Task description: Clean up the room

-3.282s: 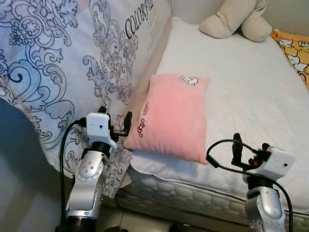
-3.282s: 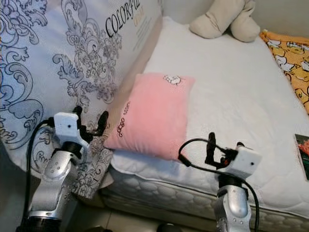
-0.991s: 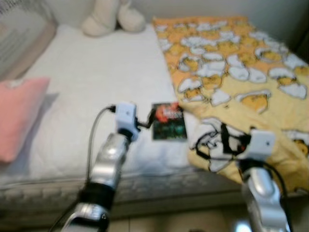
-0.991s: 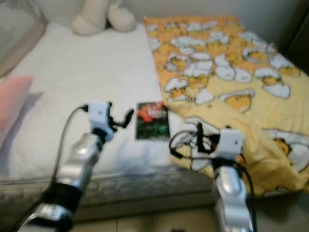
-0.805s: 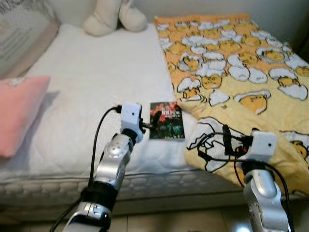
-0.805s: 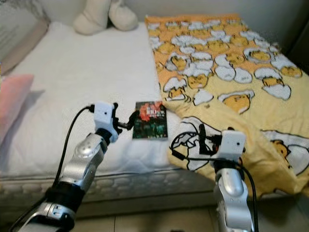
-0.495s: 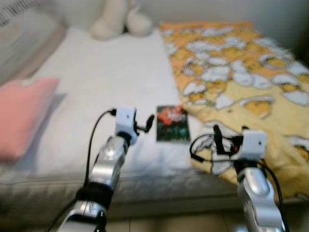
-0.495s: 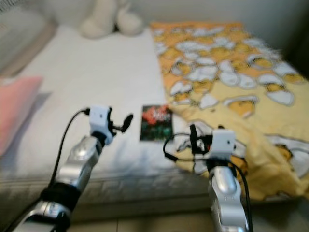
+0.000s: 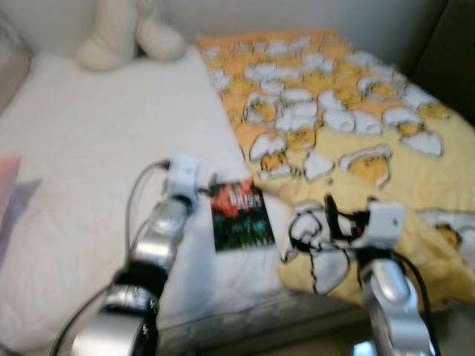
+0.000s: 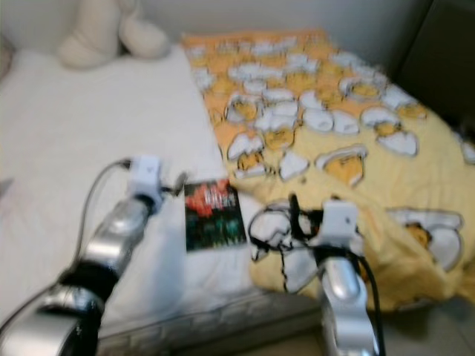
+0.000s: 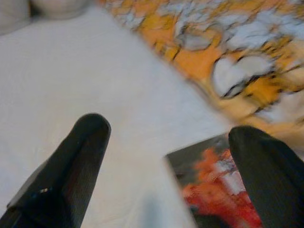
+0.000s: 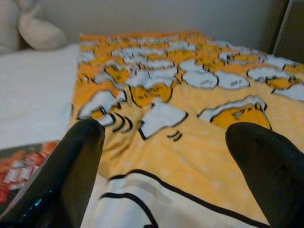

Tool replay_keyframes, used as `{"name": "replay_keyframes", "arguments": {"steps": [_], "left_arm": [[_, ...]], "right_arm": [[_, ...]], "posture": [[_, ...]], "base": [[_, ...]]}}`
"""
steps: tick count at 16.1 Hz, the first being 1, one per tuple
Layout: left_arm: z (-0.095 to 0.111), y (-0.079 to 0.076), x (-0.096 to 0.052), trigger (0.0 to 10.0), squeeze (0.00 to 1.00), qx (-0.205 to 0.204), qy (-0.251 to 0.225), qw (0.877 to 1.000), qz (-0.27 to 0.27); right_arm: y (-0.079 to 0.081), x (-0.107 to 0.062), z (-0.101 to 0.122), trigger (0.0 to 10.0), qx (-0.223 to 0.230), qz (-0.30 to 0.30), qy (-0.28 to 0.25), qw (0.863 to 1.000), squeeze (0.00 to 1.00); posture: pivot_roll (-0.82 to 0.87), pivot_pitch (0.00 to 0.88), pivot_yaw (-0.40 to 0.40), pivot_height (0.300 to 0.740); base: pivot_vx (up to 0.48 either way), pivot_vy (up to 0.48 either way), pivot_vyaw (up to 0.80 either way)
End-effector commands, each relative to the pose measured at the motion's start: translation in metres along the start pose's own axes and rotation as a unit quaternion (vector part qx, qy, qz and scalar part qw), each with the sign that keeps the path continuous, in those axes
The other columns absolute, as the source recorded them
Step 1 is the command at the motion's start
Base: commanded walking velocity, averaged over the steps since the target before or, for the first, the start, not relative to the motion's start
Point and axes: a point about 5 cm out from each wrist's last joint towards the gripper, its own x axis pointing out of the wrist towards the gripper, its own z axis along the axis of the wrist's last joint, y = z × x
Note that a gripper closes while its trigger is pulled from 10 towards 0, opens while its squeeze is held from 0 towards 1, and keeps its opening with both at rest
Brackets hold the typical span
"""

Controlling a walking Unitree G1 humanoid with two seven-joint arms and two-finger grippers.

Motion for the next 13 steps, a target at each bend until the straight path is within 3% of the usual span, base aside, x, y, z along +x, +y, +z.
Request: {"name": "replay_keyframes", "arguments": {"steps": [1,2,5,7,9,11,13], "left_arm": [[0.007,-0.013,0.007,10.0,0.00,-0.014,0.008,1.000,-0.020],[0.001,-0.012,0.009,10.0,0.00,-0.056,0.039,0.997,-0.020],[-0.010,-0.011,0.011,10.0,0.00,-0.114,0.084,0.990,0.002],[-0.014,-0.007,0.010,10.0,0.00,-0.118,0.094,0.988,0.021],[-0.027,0.001,0.005,10.0,0.00,-0.120,0.115,0.985,0.042],[-0.045,0.000,-0.002,10.0,0.00,-0.145,0.139,0.979,0.034],[-0.053,-0.004,-0.006,10.0,0.00,-0.149,0.148,0.977,0.024]], "right_arm": [[-0.008,-0.002,0.002,10.0,-0.008,-0.012,-0.001,1.000,0.00],[-0.009,-0.006,0.002,10.0,-0.011,-0.008,0.001,1.000,0.00],[-0.016,-0.013,0.005,10.0,-0.021,-0.009,0.003,1.000,0.00],[-0.019,-0.018,0.005,10.0,-0.023,-0.014,0.004,1.000,0.00],[-0.019,-0.033,0.001,10.0,-0.020,-0.020,0.020,0.999,0.00],[-0.016,-0.050,-0.005,10.0,-0.019,-0.008,0.046,0.999,0.00],[-0.015,-0.058,-0.007,10.0,-0.022,0.000,0.058,0.998,0.00]], "posture": [[-0.18,0.000,0.022,0.740],[-0.19,0.000,0.016,0.740],[-0.23,0.010,0.015,0.740],[-0.24,0.028,0.011,0.740],[-0.25,0.068,-0.004,0.740],[-0.24,0.128,-0.018,0.740],[-0.24,0.128,-0.021,0.740]], "base": [[0.000,0.000,0.00],[0.000,0.000,0.00],[0.000,0.000,0.00],[0.000,0.000,0.00],[0.000,0.000,0.00],[0.000,0.000,0.00],[0.000,0.000,0.00]]}}
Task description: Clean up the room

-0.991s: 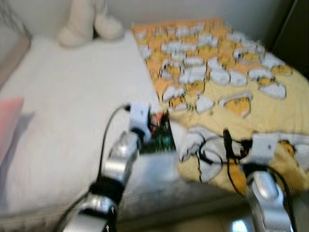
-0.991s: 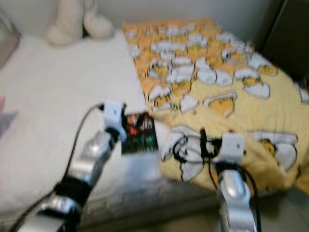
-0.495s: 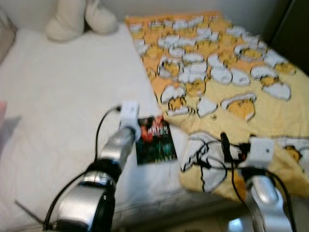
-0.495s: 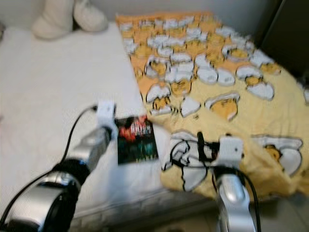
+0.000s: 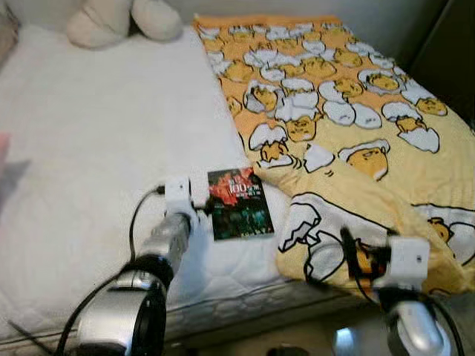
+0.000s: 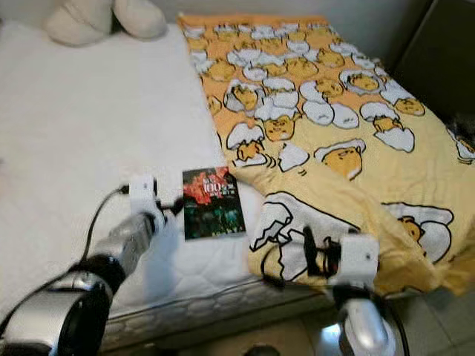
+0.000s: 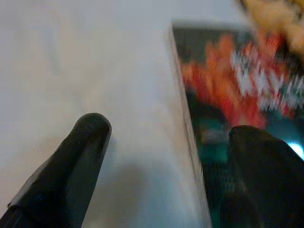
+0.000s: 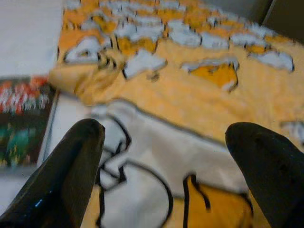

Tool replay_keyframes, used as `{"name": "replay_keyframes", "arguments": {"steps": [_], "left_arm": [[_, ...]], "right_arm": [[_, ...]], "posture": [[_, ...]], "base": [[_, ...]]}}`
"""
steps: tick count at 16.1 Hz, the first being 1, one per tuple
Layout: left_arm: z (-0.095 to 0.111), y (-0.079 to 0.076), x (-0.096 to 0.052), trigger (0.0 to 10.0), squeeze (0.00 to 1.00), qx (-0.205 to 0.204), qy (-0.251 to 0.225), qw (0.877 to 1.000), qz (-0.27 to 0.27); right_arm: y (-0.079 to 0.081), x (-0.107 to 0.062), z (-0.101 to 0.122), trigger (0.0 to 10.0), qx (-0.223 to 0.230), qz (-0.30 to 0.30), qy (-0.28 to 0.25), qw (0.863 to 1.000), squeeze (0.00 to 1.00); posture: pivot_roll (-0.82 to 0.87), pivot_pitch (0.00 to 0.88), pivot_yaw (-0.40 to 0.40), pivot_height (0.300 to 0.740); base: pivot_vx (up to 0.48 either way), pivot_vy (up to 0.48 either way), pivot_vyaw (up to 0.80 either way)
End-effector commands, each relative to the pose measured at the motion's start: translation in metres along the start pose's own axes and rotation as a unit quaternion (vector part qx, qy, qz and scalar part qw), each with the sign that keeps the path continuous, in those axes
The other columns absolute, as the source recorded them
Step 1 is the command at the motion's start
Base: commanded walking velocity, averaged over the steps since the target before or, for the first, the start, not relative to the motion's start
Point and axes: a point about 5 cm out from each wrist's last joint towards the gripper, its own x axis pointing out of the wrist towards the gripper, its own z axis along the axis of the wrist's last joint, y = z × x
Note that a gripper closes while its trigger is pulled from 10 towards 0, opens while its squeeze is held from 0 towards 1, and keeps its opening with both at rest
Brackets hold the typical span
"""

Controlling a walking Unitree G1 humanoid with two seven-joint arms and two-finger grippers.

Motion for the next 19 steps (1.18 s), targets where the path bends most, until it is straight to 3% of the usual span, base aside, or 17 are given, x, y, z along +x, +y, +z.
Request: {"name": "replay_keyframes", "arguments": {"steps": [1,6,8,14,15,16,18,19], "left_arm": [[-0.008,-0.004,-0.001,10.0,0.00,-0.006,0.011,1.000,-0.010],[-0.034,-0.012,-0.004,10.0,0.00,-0.047,0.044,0.998,-0.016],[-0.034,-0.018,-0.004,10.0,0.00,-0.081,0.042,0.995,-0.030],[-0.034,-0.027,-0.004,10.0,0.00,-0.094,0.040,0.994,-0.051],[-0.031,-0.041,-0.004,10.0,0.00,-0.089,0.031,0.993,-0.076],[-0.029,-0.044,-0.004,10.0,0.00,-0.073,0.020,0.994,-0.080],[-0.016,-0.045,-0.005,10.0,0.00,0.028,-0.045,0.996,-0.070],[-0.014,-0.048,-0.006,10.0,0.00,0.047,-0.059,0.995,-0.071]], "right_arm": [[0.000,-0.002,0.004,10.0,0.001,0.003,-0.002,1.000,0.00],[-0.003,-0.012,0.006,10.0,-0.008,0.013,0.012,1.000,0.00],[-0.006,-0.016,0.007,10.0,-0.013,0.011,0.018,1.000,0.00],[-0.006,-0.017,0.007,10.0,-0.013,0.011,0.021,1.000,0.00],[-0.004,-0.017,0.006,10.0,-0.012,0.012,0.024,1.000,0.00],[-0.004,-0.017,0.006,10.0,-0.012,0.012,0.025,1.000,0.00],[-0.003,-0.015,0.005,10.0,-0.011,0.011,0.027,1.000,0.00],[-0.003,-0.015,0.005,10.0,-0.011,0.011,0.027,0.999,0.00]], "posture": [[-0.24,0.142,-0.035,0.740],[-0.28,0.163,-0.071,0.740],[-0.28,0.164,-0.075,0.740],[-0.29,0.170,-0.077,0.740],[-0.29,0.167,-0.073,0.740],[-0.29,0.163,-0.071,0.740],[-0.28,0.158,-0.070,0.740],[-0.28,0.157,-0.069,0.740]], "base": [[0.000,0.000,0.00],[0.000,0.000,0.00],[0.000,0.000,0.00],[0.000,0.000,0.00],[0.000,0.000,0.00],[0.000,0.000,0.00],[0.000,0.000,0.00],[0.000,0.000,0.00]]}}
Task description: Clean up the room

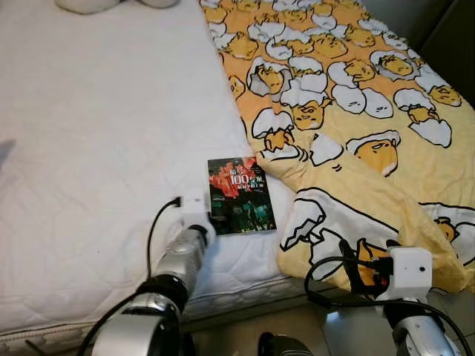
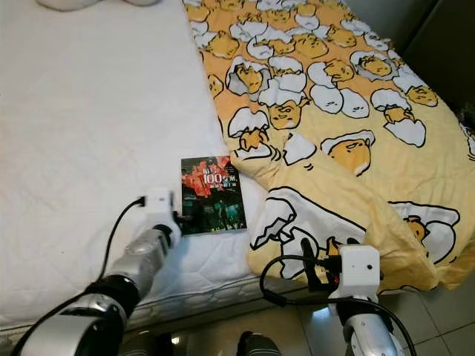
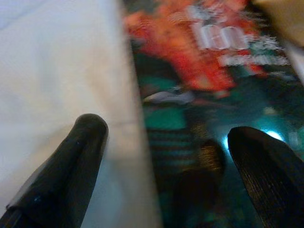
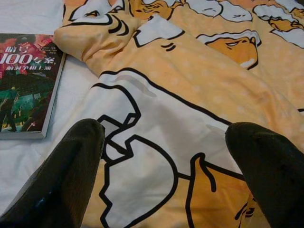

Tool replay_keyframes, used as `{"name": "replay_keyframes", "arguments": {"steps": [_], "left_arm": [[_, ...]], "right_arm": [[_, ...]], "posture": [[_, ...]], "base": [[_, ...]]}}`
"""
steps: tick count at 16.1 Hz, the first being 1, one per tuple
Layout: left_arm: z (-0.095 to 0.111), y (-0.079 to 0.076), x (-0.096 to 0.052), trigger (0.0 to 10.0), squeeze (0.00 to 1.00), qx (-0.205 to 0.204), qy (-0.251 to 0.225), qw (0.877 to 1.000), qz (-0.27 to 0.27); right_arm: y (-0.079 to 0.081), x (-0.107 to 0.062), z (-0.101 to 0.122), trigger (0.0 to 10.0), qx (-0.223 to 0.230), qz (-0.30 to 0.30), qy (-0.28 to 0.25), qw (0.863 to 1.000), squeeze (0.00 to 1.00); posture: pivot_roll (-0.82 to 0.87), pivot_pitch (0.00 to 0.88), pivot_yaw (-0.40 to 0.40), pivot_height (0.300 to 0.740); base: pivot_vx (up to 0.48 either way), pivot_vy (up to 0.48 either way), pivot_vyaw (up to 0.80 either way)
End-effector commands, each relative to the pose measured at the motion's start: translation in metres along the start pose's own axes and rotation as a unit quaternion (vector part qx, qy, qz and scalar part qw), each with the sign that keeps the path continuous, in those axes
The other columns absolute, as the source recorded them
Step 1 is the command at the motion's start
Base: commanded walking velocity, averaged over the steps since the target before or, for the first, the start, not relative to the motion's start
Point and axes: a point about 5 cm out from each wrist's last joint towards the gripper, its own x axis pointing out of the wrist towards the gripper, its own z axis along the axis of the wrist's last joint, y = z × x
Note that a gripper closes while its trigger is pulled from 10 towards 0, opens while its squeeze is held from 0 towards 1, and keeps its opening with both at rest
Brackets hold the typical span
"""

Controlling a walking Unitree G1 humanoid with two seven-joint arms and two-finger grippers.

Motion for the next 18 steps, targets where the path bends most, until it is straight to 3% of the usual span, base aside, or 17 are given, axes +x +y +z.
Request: {"name": "replay_keyframes", "arguments": {"steps": [1,5,8,11,12,13,16,18], "left_arm": [[-0.003,-0.010,-0.001,10.0,0.00,0.011,-0.002,1.000,-0.012],[-0.021,-0.021,-0.003,10.0,0.00,-0.069,0.042,0.996,-0.029],[-0.039,-0.023,-0.007,10.0,0.00,-0.079,0.086,0.993,-0.014],[-0.047,-0.032,-0.009,10.0,0.00,-0.137,0.116,0.983,-0.024],[-0.048,-0.034,-0.009,6.9,0.00,-0.150,0.119,0.981,-0.034],[-0.048,-0.036,-0.009,0.0,0.00,-0.166,0.117,0.978,-0.042],[-0.042,-0.037,-0.007,0.0,0.00,-0.216,0.092,0.970,-0.060],[-0.038,-0.042,-0.005,0.0,0.00,-0.223,0.086,0.968,-0.078]], "right_arm": [[-0.002,-0.002,-0.002,10.0,0.002,-0.006,0.006,1.000,0.00],[-0.002,-0.004,-0.004,10.0,0.002,-0.005,0.014,1.000,0.00],[-0.004,-0.006,-0.007,10.0,0.001,-0.008,0.020,1.000,0.00],[-0.004,-0.008,-0.008,10.0,0.000,-0.007,0.024,1.000,0.00],[-0.005,-0.008,-0.008,10.0,0.000,-0.007,0.024,1.000,0.00],[-0.006,-0.008,-0.007,10.0,-0.001,-0.007,0.025,1.000,0.00],[-0.007,-0.006,-0.006,10.0,-0.004,-0.004,0.024,1.000,0.00],[-0.007,-0.004,-0.006,10.0,-0.004,-0.002,0.025,1.000,0.00]], "posture": [[-0.28,0.154,-0.069,0.740],[-0.28,0.154,-0.069,0.740],[-0.29,0.157,-0.070,0.740],[-0.29,0.159,-0.077,0.740],[-0.29,0.158,-0.079,0.740],[-0.29,0.156,-0.082,0.740],[-0.30,0.154,-0.097,0.740],[-0.30,0.150,-0.104,0.740]], "base": [[0.000,0.000,0.00],[0.000,0.000,0.00],[0.000,0.000,0.00],[0.000,0.000,0.00],[0.000,0.000,0.00],[0.000,0.000,0.00],[0.000,0.000,0.00],[0.000,0.000,0.00]]}}
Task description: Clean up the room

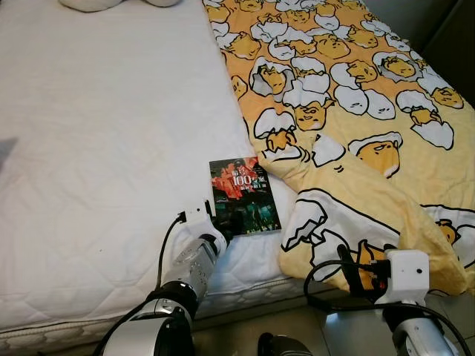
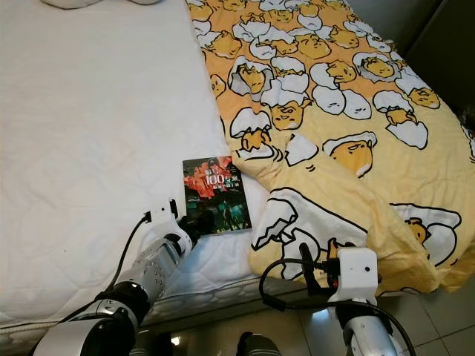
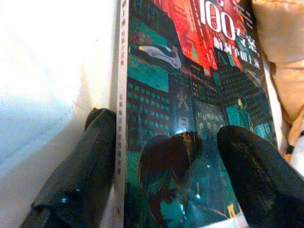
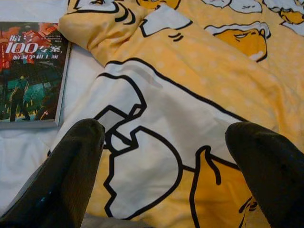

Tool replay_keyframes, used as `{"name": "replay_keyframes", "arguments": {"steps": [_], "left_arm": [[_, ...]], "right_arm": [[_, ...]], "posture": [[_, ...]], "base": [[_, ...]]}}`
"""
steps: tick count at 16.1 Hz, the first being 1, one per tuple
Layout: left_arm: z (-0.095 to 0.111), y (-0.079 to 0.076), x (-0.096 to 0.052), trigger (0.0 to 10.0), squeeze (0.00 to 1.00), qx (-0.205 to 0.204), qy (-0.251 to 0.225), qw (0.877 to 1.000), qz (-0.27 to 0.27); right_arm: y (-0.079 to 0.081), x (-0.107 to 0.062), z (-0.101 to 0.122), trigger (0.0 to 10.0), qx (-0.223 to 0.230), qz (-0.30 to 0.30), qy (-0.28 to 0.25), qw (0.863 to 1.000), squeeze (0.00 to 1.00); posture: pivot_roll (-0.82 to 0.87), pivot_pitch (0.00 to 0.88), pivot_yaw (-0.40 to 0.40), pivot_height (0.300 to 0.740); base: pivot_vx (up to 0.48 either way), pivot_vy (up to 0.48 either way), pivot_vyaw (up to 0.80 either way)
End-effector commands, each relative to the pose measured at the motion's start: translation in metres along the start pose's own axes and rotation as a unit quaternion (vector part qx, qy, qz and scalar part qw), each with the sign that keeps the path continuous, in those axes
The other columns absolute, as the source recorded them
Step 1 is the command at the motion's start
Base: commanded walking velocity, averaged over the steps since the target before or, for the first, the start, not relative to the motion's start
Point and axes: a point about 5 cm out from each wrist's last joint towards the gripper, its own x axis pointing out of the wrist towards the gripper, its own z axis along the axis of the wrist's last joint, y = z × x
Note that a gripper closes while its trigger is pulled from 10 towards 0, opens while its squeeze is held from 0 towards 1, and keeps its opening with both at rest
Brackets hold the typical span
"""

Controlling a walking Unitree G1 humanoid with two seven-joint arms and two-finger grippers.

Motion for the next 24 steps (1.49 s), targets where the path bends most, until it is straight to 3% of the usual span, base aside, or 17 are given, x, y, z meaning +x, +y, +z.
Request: {"name": "replay_keyframes", "arguments": {"steps": [1,5,8,11,15,16,18,19,20,22,24], "left_arm": [[-0.025,-0.025,0.002,0.0,0.00,-0.007,0.053,0.998,-0.039],[-0.028,-0.038,0.004,0.0,0.00,0.034,0.072,0.993,-0.091],[-0.020,-0.044,0.007,0.0,0.00,0.011,0.065,0.992,-0.109],[0.006,-0.056,0.013,0.0,0.00,-0.004,0.027,0.990,-0.138],[0.058,-0.052,0.014,0.0,0.00,0.013,-0.073,0.985,-0.156],[0.075,-0.044,0.010,0.0,0.00,0.060,-0.120,0.981,-0.141],[0.115,-0.008,-0.010,0.0,0.00,0.146,-0.213,0.964,-0.058],[0.127,0.007,-0.026,0.0,0.00,0.223,-0.251,0.942,-0.023],[0.132,0.015,-0.037,0.0,0.00,0.272,-0.269,0.924,-0.004],[0.133,0.018,-0.046,0.0,0.00,0.293,-0.279,0.914,0.013],[0.114,0.016,-0.044,0.0,0.00,0.275,-0.266,0.923,0.035]], "right_arm": [[-0.006,-0.001,-0.002,10.0,0.002,-0.008,0.010,1.000,0.00],[-0.005,0.010,-0.001,10.0,0.042,-0.016,0.003,0.999,0.00],[-0.003,0.019,0.001,10.0,0.051,-0.017,-0.006,0.999,0.00],[-0.005,0.039,0.005,10.0,0.067,-0.027,-0.024,0.997,0.00],[-0.001,0.073,0.019,10.0,0.090,-0.016,-0.059,0.994,0.00],[-0.004,0.080,0.025,10.0,0.093,-0.022,-0.073,0.993,0.00],[-0.012,0.095,0.038,10.0,0.098,-0.033,-0.095,0.990,0.00],[-0.012,0.099,0.042,10.0,0.093,-0.029,-0.103,0.990,0.00],[-0.012,0.103,0.045,10.0,0.086,-0.020,-0.107,0.990,0.00],[-0.011,0.109,0.048,10.0,0.081,-0.013,-0.110,0.991,0.00],[-0.006,0.116,0.048,10.0,0.086,0.003,-0.114,0.990,0.00]], "posture": [[-0.29,0.146,-0.105,0.740],[-0.28,0.119,-0.085,0.740],[-0.26,0.089,-0.067,0.740],[-0.22,0.024,-0.034,0.740],[-0.14,0.000,0.008,0.740],[-0.12,0.000,0.016,0.740],[-0.06,0.000,0.031,0.740],[-0.05,0.000,0.032,0.740],[-0.04,0.000,0.030,0.740],[-0.02,0.000,0.022,0.740],[-0.01,0.000,-0.010,0.740]], "base": [[0.000,0.000,0.00],[0.000,0.000,0.00],[0.000,0.000,0.00],[0.000,0.000,0.00],[0.000,0.000,0.00],[0.000,0.000,0.00],[0.000,-0.251,0.00],[0.000,0.000,0.00],[0.000,0.000,0.61],[0.000,0.000,0.55],[0.000,0.000,0.50]]}}
